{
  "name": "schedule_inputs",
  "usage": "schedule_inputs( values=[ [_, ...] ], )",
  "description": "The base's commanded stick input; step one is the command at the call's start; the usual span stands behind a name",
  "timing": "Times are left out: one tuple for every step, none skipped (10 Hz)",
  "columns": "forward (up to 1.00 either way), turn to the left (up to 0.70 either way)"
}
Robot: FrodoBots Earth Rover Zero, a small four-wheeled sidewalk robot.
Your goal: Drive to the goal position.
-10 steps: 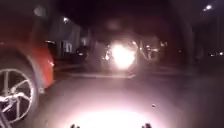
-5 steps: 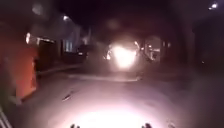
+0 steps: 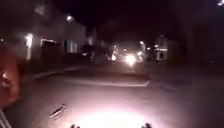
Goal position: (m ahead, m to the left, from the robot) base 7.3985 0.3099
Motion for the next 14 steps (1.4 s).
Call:
schedule_inputs(
  values=[
    [0.85, 0.0],
    [0.85, 0.0],
    [0.85, 0.0],
    [0.85, 0.0],
    [0.85, 0.0],
    [0.85, 0.0],
    [0.85, 0.0],
    [0.85, 0.0],
    [0.85, 0.0],
    [0.85, 0.0],
    [0.85, 0.0],
    [0.85, 0.0],
    [0.85, 0.0],
    [0.85, 0.0]
  ],
)
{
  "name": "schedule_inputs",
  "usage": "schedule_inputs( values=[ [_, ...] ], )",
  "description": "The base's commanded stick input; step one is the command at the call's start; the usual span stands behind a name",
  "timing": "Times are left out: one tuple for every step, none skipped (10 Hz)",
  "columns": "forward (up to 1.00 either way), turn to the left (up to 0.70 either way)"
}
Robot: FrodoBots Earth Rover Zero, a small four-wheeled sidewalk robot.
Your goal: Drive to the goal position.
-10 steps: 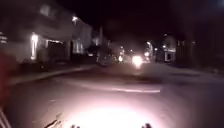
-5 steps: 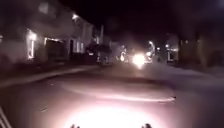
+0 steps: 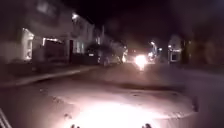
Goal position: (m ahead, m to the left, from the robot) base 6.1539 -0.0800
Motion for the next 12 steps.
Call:
schedule_inputs(
  values=[
    [0.85, -0.12],
    [0.85, -0.3],
    [0.85, -0.14],
    [0.85, 0.0],
    [0.85, 0.0],
    [0.85, 0.0],
    [0.85, 0.0],
    [0.85, 0.0],
    [0.85, 0.0],
    [0.85, 0.0],
    [0.85, 0.0],
    [0.85, 0.0]
  ],
)
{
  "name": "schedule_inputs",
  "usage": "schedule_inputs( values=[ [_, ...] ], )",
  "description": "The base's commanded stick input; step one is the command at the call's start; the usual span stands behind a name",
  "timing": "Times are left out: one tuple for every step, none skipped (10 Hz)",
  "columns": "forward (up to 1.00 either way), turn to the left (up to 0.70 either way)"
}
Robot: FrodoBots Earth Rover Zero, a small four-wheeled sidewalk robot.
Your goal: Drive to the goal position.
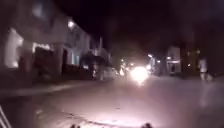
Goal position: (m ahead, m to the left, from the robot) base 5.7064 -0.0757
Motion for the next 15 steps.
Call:
schedule_inputs(
  values=[
    [0.85, 0.0],
    [0.85, 0.0],
    [0.85, 0.0],
    [0.85, 0.0],
    [0.85, 0.0],
    [0.85, 0.0],
    [0.85, 0.0],
    [0.85, 0.0],
    [0.85, 0.0],
    [0.85, 0.0],
    [0.85, 0.0],
    [0.85, 0.0],
    [0.85, 0.0],
    [0.85, -0.22],
    [0.85, -0.33]
  ],
)
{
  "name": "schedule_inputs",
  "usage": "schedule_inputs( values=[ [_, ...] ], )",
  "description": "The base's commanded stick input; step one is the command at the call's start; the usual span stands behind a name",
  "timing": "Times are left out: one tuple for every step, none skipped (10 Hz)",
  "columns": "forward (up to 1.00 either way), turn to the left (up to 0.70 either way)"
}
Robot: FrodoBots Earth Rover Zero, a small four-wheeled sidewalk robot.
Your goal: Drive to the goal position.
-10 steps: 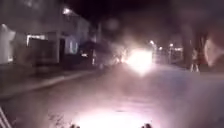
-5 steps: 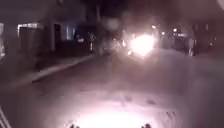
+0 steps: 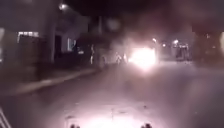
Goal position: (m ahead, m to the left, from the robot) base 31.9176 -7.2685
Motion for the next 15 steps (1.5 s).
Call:
schedule_inputs(
  values=[
    [0.85, -0.3],
    [0.85, -0.04],
    [0.85, 0.0],
    [0.85, 0.0],
    [0.85, 0.0],
    [0.85, 0.0],
    [0.85, -0.05],
    [0.85, -0.27],
    [0.85, -0.34],
    [0.85, -0.34],
    [0.85, -0.05],
    [0.85, 0.0],
    [0.85, 0.0],
    [0.85, 0.0],
    [0.85, 0.0]
  ],
)
